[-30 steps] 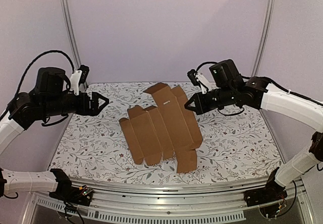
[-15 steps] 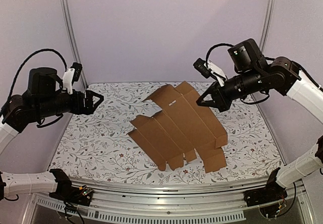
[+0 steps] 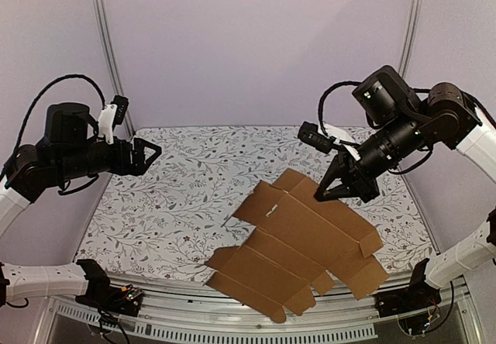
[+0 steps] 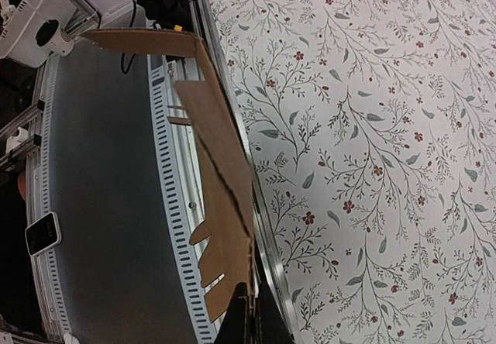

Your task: Fold the paper box

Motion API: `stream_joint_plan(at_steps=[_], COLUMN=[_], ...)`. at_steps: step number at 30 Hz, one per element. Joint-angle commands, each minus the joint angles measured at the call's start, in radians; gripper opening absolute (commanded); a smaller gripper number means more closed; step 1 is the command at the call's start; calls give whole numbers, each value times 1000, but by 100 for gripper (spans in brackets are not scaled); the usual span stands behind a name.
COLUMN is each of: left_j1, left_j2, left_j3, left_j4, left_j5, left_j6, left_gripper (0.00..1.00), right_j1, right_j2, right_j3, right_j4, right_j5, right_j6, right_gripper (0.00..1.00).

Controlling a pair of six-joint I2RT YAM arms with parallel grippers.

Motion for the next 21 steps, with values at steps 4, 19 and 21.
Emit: stream_joint_plan(at_steps=[4,19,21], left_j1=[-14,-14,-14], left_j2=[44,115,119], left_j3=[-14,-121,-141], left_j4=[47,139,154], left_j5=[66,112,116], left_j6=[-13,-71,-83], left_gripper=[100,100,99], right_j1=[17,104,108], right_j2=[168,356,377], right_j3=[-1,-5,0], right_j4=[-100,176,194], right_j5=[323,599,582], right_j6=[-6,-207,-253], right_gripper=[0,0,0])
